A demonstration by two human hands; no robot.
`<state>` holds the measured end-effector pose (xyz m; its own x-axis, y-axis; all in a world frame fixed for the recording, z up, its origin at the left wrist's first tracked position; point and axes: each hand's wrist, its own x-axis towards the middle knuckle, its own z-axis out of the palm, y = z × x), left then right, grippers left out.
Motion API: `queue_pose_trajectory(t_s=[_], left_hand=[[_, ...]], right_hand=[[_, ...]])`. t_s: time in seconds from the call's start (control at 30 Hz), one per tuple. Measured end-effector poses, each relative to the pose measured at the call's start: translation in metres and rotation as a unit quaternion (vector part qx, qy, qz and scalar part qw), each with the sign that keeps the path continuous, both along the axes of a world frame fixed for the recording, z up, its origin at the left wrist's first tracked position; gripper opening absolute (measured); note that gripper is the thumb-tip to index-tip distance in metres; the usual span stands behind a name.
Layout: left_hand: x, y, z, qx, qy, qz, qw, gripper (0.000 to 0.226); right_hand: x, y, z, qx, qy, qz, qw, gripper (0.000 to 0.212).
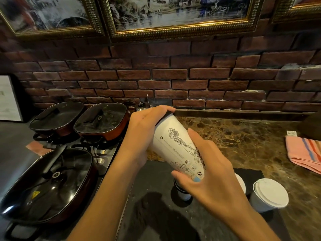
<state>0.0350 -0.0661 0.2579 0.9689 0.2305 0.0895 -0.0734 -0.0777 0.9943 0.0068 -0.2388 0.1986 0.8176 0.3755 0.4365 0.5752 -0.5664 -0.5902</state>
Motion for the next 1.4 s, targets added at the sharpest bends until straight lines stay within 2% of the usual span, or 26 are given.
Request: queue_pose_trajectory(t_s=[0.07,0.13,0.17,0.23,0.27,0.3,0.33,0.37,0.4,0.47,0.53,0.6,0.7,0.77,0.83,0.9,0.93,0.97,1.03,1.07,1.1,1.17,1.23,1.3,1.33,1.4], left_hand=[[-0.002,0.0,0.002,0.004,-0.008,-0.017,1.0,0.031],[-0.005,0.001,0.004,0.006,-0.021,-0.033,0.999,0.032],[-0.006,0.001,0.004,0.008,-0.028,-0.04,0.999,0.032],[-0.007,0.002,0.004,0.012,-0.042,-0.052,0.998,0.033],[-0.007,0.003,0.004,0.013,-0.047,-0.053,0.997,0.034],[-0.007,0.003,0.004,0.012,-0.049,-0.049,0.998,0.034],[-0.008,0.004,0.003,0.009,-0.05,-0.04,0.998,0.033],[-0.007,0.004,0.002,0.004,-0.049,-0.026,0.998,0.032],[-0.007,0.004,0.001,-0.001,-0.048,-0.012,0.999,0.03],[-0.007,0.002,-0.001,-0.006,-0.035,0.016,0.999,0.028],[-0.007,0.001,-0.003,-0.006,-0.02,0.029,0.999,0.028],[-0.007,0.0,-0.003,0.007,-0.013,0.017,1.0,0.03],[-0.008,0.0,0.0,0.015,-0.02,-0.015,1.0,0.032],[-0.008,0.001,0.003,0.013,-0.029,-0.032,0.999,0.032],[-0.008,0.0,0.004,0.005,-0.037,-0.043,0.998,0.031],[-0.007,-0.001,0.004,-0.009,-0.031,-0.034,0.999,0.028],[-0.006,-0.002,0.004,-0.018,-0.022,-0.019,0.999,0.028],[-0.004,-0.003,0.003,-0.027,-0.007,0.001,1.0,0.028],[-0.002,-0.005,0.003,-0.045,0.029,0.038,0.998,0.03],[-0.001,-0.005,0.003,-0.051,0.044,0.047,0.997,0.032],[-0.001,-0.006,0.003,-0.055,0.053,0.05,0.996,0.034],[-0.002,-0.006,0.003,-0.05,0.055,0.039,0.996,0.036],[-0.003,-0.006,0.003,-0.037,0.039,0.015,0.998,0.035],[-0.004,-0.005,0.003,-0.03,0.016,-0.007,0.999,0.029],[-0.005,-0.004,0.002,-0.026,0.009,-0.013,1.0,0.028],[-0.008,-0.004,-0.001,-0.02,0.002,-0.02,1.0,0.028]], right_hand=[[-0.002,0.0,-0.001,0.048,0.037,0.0,0.998,0.092],[-0.002,-0.001,0.003,0.168,0.158,0.025,0.973,0.084],[-0.002,-0.002,0.005,0.242,0.244,0.061,0.937,0.076],[-0.002,-0.003,0.01,0.355,0.405,0.141,0.831,0.06],[-0.002,-0.004,0.011,0.384,0.457,0.161,0.786,0.055],[-0.002,-0.004,0.011,0.397,0.48,0.166,0.765,0.052],[-0.001,-0.004,0.011,0.402,0.48,0.162,0.763,0.052],[0.001,-0.002,0.011,0.389,0.455,0.147,0.788,0.057],[0.002,-0.001,0.011,0.349,0.398,0.119,0.84,0.064],[0.003,0.0,0.008,0.189,0.19,0.038,0.963,0.079],[0.003,0.0,0.0,0.05,-0.003,0.008,0.999,0.088],[0.0,0.0,-0.006,0.02,-0.041,-0.004,0.999,0.09],[-0.002,0.002,-0.003,0.112,0.073,-0.004,0.991,0.082],[0.001,-0.001,0.003,0.253,0.238,0.068,0.935,0.07],[0.003,-0.006,0.007,0.359,0.388,0.138,0.838,0.055],[0.004,-0.007,0.009,0.396,0.454,0.145,0.785,0.055],[0.004,-0.005,0.01,0.395,0.441,0.128,0.796,0.06],[0.004,-0.004,0.01,0.371,0.392,0.1,0.836,0.068],[0.005,-0.003,0.009,0.226,0.184,0.032,0.956,0.086],[0.006,-0.004,0.006,0.131,0.055,0.019,0.99,0.09],[0.007,-0.006,0.003,0.061,-0.038,0.019,0.997,0.09],[0.008,-0.01,0.0,0.006,-0.08,0.023,0.997,0.09],[0.005,-0.01,0.002,0.041,-0.025,0.013,0.999,0.087],[0.002,-0.007,0.005,0.166,0.129,0.024,0.977,0.076],[0.002,-0.006,0.006,0.244,0.226,0.043,0.942,0.072],[0.002,-0.007,0.004,0.364,0.403,0.082,0.835,0.063]])
